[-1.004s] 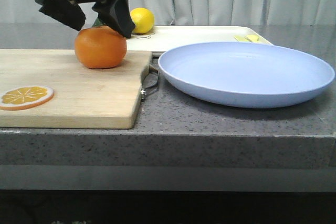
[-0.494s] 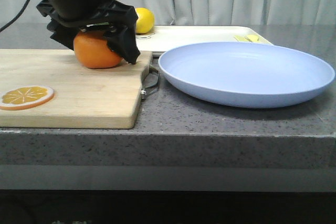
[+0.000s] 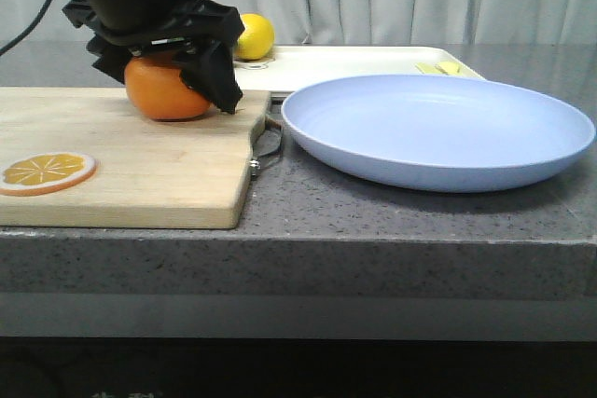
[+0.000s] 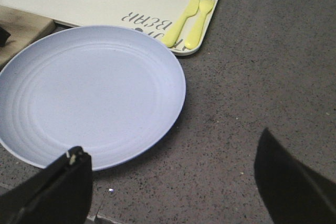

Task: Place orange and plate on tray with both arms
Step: 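Lift the orange with the left gripper and carry it over the blue plate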

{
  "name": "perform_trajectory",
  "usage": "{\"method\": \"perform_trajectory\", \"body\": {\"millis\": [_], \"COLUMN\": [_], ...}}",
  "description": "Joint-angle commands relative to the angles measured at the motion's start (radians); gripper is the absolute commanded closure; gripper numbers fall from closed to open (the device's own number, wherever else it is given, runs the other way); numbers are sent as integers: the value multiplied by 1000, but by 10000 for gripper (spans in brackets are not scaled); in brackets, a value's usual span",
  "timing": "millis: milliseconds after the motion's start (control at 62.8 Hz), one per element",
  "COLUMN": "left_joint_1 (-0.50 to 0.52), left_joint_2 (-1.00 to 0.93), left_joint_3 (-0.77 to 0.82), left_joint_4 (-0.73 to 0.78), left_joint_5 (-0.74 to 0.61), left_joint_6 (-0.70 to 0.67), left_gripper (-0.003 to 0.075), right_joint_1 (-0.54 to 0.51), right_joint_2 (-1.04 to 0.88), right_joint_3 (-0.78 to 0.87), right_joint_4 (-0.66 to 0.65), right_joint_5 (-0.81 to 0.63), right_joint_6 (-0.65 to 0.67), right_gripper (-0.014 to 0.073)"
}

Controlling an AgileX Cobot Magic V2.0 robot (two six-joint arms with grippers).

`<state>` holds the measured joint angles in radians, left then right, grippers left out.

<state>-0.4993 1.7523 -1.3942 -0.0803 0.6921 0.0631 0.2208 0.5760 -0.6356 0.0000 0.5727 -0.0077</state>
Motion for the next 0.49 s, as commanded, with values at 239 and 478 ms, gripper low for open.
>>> {"method": "perform_trajectory", "body": {"millis": [239, 478], "left_joint_1": [-69, -139], "left_joint_2": [-60, -58], "left_joint_3": [-191, -261], "left_joint_4": [-2, 0], "left_joint_5": [31, 41], "left_joint_6": [0, 0], "left_gripper": [382, 382], "right_joint_1": [4, 4], "right_joint_2": [9, 9], "right_joint_3": [-29, -29], "right_joint_4": [0, 0], "right_joint_5": [-68, -67], "right_joint_6": [-9, -9], "right_gripper": [-38, -38]}}
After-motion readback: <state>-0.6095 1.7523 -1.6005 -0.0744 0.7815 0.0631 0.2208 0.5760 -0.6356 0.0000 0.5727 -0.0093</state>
